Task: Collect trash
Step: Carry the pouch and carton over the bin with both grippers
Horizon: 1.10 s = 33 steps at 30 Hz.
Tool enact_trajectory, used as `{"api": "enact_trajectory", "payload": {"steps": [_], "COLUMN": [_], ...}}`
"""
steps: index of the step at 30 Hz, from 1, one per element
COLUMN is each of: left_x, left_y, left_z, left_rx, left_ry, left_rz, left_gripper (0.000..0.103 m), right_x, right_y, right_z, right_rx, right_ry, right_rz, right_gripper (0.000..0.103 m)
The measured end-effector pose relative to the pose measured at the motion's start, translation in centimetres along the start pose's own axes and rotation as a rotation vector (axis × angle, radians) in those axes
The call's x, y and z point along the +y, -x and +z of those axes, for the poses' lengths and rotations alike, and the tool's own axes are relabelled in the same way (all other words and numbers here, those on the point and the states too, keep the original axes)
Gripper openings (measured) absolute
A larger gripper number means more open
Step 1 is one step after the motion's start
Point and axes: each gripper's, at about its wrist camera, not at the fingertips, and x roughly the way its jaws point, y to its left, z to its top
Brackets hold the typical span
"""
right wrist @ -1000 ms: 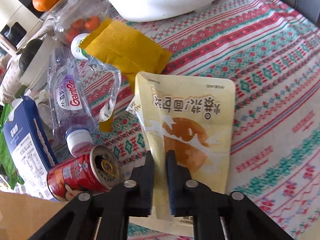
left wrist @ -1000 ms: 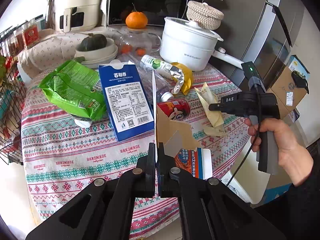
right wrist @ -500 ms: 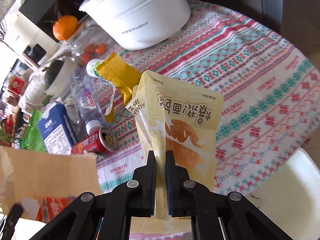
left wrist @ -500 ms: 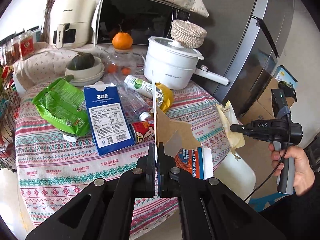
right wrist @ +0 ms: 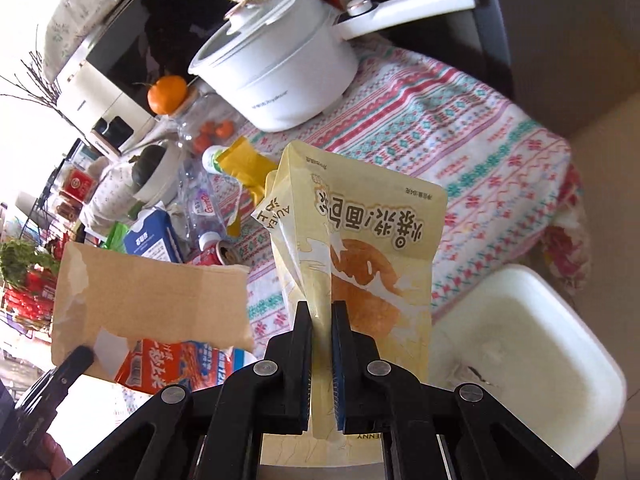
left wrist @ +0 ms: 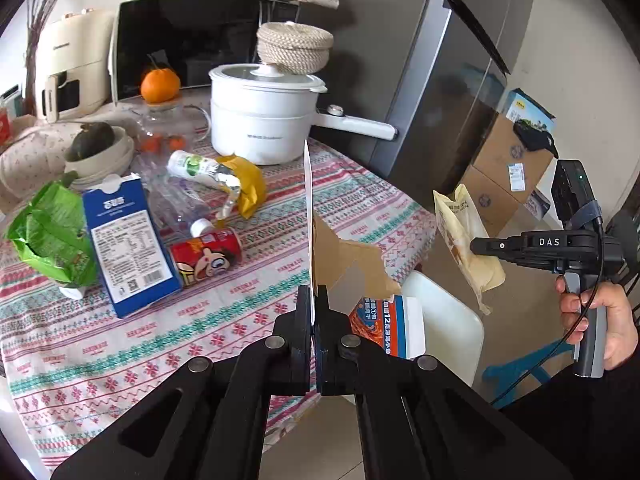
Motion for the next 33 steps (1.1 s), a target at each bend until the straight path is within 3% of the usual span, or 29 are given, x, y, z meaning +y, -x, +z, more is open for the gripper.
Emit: {"api": "enact_trajectory", "payload": {"steps": [15, 25, 33], "left_x": [-10.0, -12.4, -12.8], "left_y": [-8.7, -14.5, -16.6], "left_z": [-1.4, -3.8, -4.7], "left_rx": [0.102, 0.174, 0.232], "left_ry": [-0.207, -0.314, -0.347], "left_rz": [-0.083, -0.061, -0.052], "left_gripper": [0.0, 0.0, 0.006], "right_x": [-8.6, -11.7, -12.7], "right_y": [2.4, 1.2, 0.2], "right_z": [-3.3, -4.4, -4.6], "right_rx": [0.032, 0.095, 0.124], "right_ry": [-0.126, -0.174, -0.206], "right_rz": [-0.095, -0.151, -0.175], "right_gripper": [0.007, 0.008, 0.008]}}
